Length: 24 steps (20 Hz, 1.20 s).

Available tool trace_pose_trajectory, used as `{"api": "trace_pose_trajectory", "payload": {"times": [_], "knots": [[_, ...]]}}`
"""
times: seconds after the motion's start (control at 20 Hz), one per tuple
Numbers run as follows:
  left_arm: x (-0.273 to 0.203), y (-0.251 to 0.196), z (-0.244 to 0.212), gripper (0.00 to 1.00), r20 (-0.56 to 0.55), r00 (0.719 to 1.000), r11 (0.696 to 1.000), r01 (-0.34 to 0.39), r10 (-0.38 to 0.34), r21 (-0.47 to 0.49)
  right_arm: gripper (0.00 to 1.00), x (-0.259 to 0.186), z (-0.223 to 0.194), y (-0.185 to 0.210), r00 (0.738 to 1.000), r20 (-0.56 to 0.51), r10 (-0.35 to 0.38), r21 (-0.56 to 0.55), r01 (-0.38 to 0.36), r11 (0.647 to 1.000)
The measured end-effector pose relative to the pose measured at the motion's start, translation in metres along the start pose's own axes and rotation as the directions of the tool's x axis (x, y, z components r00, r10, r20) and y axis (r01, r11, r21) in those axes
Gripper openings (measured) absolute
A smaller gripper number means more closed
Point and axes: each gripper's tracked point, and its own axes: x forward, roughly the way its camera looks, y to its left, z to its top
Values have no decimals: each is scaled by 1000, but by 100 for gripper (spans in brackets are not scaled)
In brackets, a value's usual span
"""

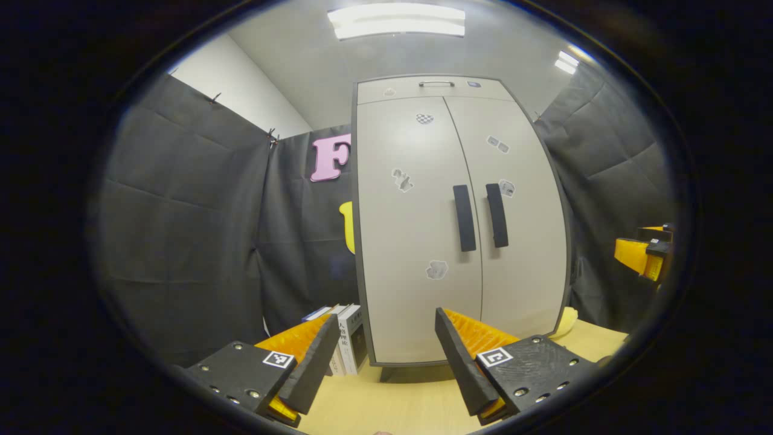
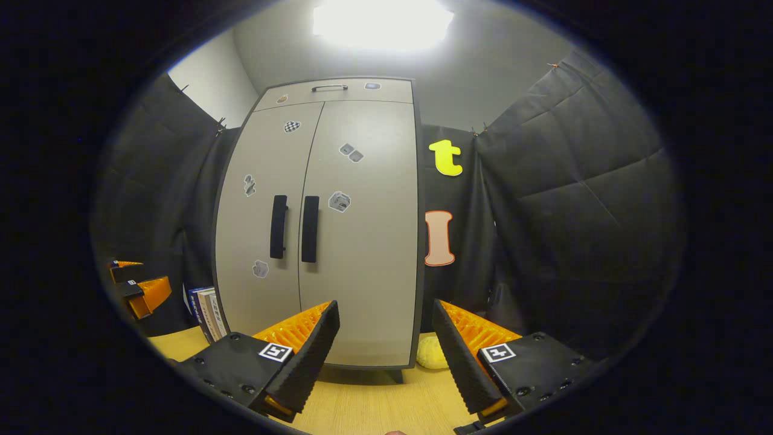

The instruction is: Open the right door of the double-door shoe cabinet with the right hand, and open the left door with the left hand.

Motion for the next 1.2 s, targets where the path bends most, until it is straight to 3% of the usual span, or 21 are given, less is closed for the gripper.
{"api": "trace_pose_trajectory", "payload": {"times": [0.4,1.2], "knots": [[-6,12,-2,93,2,1000,1000,-28,28,14,98,13,15,18,999,3,47,22,-47,999],[-36,85,-22,93,-35,982,982,-183,185,50,98,106,71,88,984,9,178,45,-178,983]]}}
